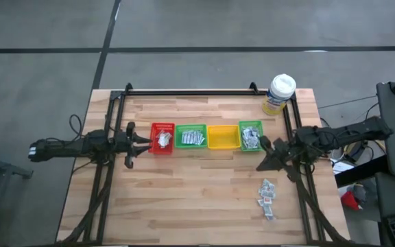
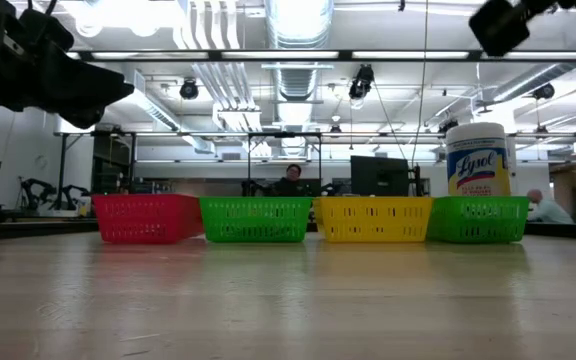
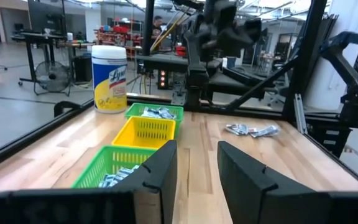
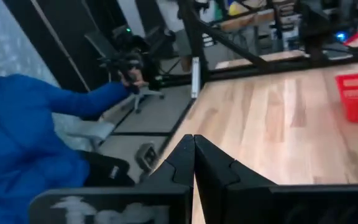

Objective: Pick & Place First Aid Supplies
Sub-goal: Put the orange ointment pack into the yellow bin

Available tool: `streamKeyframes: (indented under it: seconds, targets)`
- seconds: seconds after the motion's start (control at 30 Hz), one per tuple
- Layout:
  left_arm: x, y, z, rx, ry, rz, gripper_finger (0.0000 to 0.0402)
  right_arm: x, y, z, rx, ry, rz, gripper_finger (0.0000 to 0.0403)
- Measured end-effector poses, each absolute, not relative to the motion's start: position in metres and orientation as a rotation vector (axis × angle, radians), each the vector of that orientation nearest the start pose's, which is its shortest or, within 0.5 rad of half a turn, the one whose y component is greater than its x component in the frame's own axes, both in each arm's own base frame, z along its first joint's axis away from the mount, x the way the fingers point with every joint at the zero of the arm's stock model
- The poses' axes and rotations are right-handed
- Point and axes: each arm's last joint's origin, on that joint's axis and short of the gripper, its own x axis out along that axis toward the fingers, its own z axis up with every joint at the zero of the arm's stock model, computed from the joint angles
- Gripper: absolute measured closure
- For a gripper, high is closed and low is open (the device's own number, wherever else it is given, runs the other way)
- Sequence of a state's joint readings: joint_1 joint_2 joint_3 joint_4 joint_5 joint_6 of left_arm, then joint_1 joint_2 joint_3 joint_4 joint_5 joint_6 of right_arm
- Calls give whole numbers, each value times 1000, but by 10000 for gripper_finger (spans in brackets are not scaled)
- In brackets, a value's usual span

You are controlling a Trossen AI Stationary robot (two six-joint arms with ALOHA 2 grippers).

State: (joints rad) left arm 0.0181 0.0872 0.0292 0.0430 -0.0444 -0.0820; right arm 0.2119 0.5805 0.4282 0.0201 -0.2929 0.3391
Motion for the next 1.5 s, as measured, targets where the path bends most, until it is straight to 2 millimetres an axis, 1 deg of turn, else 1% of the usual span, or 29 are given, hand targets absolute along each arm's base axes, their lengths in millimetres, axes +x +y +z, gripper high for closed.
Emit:
streamKeyframes:
  seconds: [0.13, 0.2, 0.3, 0.43, 0.57, 0.7, 0.8, 1.0, 1.13, 1.27, 1.4, 1.5]
  targets:
    - [102, 3, 171, -87, 15, 64, 289, 145, 41, 291, 346, 315, 488, 394]
    - [102, 3, 170, -88, 16, 64, 289, 144, 41, 306, 354, 427, 456, 394]
    - [102, 3, 170, -88, 22, 64, 289, 142, 39, 324, 387, 595, 356, 394]
    - [102, 3, 170, -88, 23, 64, 289, 142, 37, 336, 417, 794, 211, 394]
    - [102, 3, 170, -90, 23, 64, 289, 144, 37, 337, 460, 984, 126, 394]
    - [102, 3, 169, -90, 29, 65, 289, 147, 38, 327, 503, 1185, 16, 394]
    - [102, 3, 169, -90, 29, 65, 289, 152, 39, 315, 503, 1283, -23, 394]
    - [102, 3, 169, -90, 29, 65, 289, 158, 43, 283, 554, 1447, -42, 393]
    - [102, 3, 169, -90, 31, 65, 289, 157, 44, 258, 610, 1547, -66, 372]
    - [102, 3, 169, -90, 32, 65, 289, 155, 44, 239, 639, 1567, -77, 331]
    - [102, 3, 169, -89, 33, 65, 289, 158, 45, 223, 665, 1497, -50, 290]
    - [102, 3, 169, -89, 35, 65, 289, 160, 45, 210, 712, 1469, -109, 271]
